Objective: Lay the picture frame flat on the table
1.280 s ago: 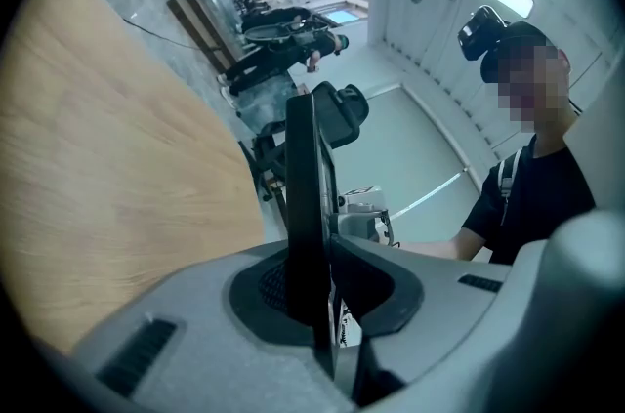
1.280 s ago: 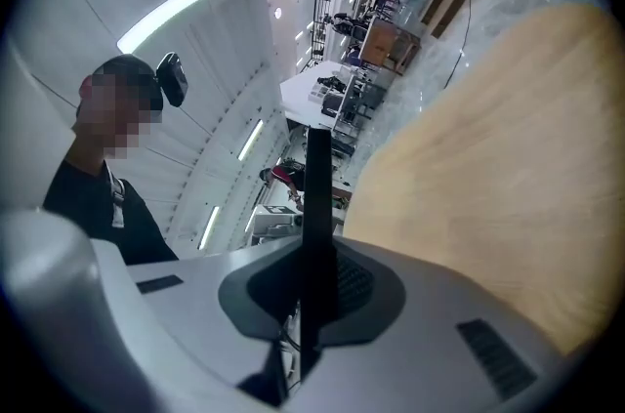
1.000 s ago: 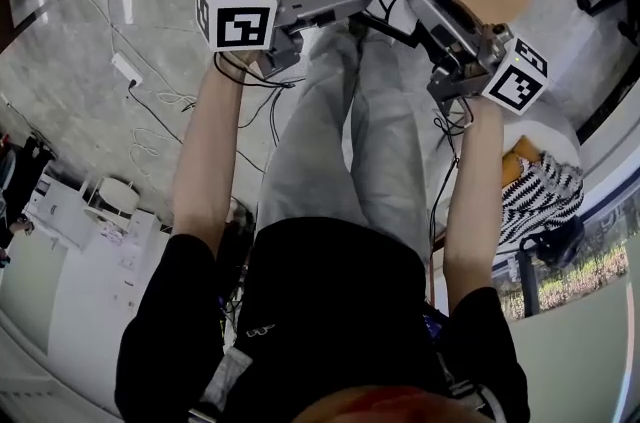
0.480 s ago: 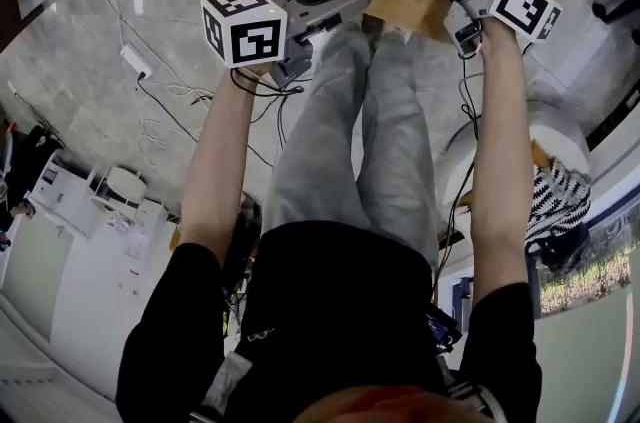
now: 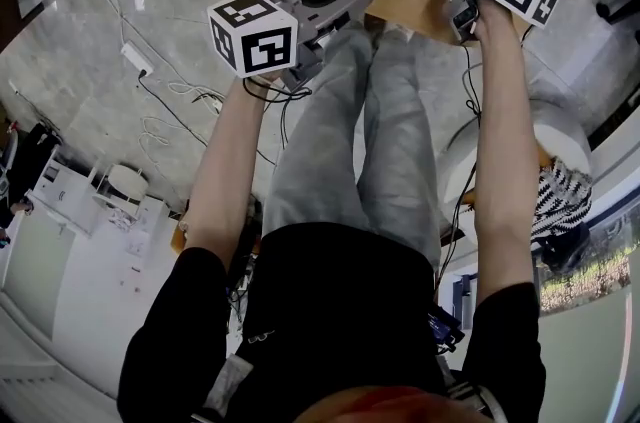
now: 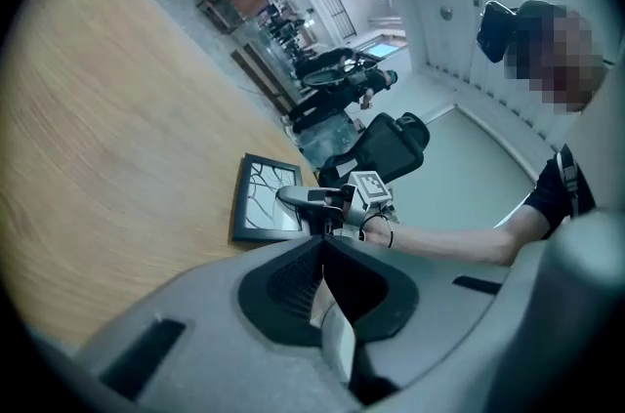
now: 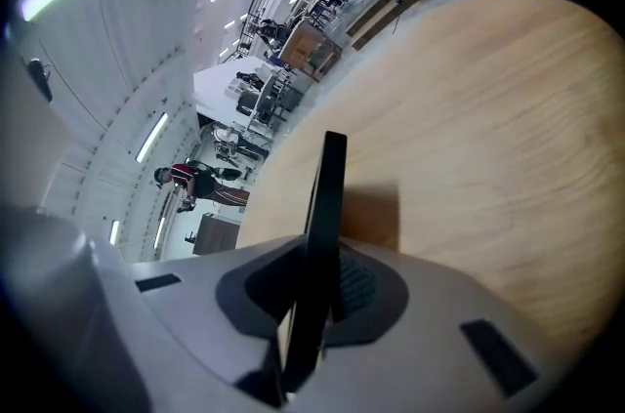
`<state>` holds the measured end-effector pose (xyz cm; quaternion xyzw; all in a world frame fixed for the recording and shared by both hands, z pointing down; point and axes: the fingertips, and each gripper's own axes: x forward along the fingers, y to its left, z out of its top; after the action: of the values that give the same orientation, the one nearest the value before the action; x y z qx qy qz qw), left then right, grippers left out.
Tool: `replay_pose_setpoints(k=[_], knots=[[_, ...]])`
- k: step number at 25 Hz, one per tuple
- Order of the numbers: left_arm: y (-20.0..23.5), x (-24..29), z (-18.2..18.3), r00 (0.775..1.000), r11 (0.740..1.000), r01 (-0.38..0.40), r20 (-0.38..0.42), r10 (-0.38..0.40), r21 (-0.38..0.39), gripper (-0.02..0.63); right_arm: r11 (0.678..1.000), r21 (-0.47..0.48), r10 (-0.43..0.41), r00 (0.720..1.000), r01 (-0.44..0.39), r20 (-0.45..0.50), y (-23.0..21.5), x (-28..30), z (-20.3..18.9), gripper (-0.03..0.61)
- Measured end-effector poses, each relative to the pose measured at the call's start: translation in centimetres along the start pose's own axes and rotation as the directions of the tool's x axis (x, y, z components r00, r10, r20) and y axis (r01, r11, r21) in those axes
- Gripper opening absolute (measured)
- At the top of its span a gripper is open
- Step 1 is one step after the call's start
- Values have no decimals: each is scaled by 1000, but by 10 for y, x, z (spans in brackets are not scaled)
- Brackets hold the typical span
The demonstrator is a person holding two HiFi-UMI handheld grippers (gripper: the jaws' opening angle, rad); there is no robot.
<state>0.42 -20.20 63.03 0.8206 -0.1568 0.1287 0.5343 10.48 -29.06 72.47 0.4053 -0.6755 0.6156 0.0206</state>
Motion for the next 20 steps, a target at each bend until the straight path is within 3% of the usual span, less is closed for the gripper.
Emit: replay_pose_setpoints(k=[6, 10, 15, 18, 20], knots=[[-2, 4, -1, 1000, 1000, -7, -12, 7, 5, 9, 979, -112, -169, 986, 168, 3, -10, -2, 4, 92], [-3, 6, -3, 1000, 1000, -3, -13, 3, 5, 9, 924, -194, -330, 944, 329, 25, -22, -6, 7, 161], [-6, 5, -3, 1000, 1000, 1, -2, -1, 2, 9, 852, -244, -464, 884, 463, 55, -34, -11, 7, 199], [-8, 3, -1, 1000, 1000, -20, 21, 19, 12, 9, 820, -271, -502, 861, 504, 83, -36, -19, 8, 204], [-10, 2, 4, 998, 998, -49, 48, 47, 31, 9, 825, -266, -488, 866, 499, 111, -29, -30, 8, 202]])
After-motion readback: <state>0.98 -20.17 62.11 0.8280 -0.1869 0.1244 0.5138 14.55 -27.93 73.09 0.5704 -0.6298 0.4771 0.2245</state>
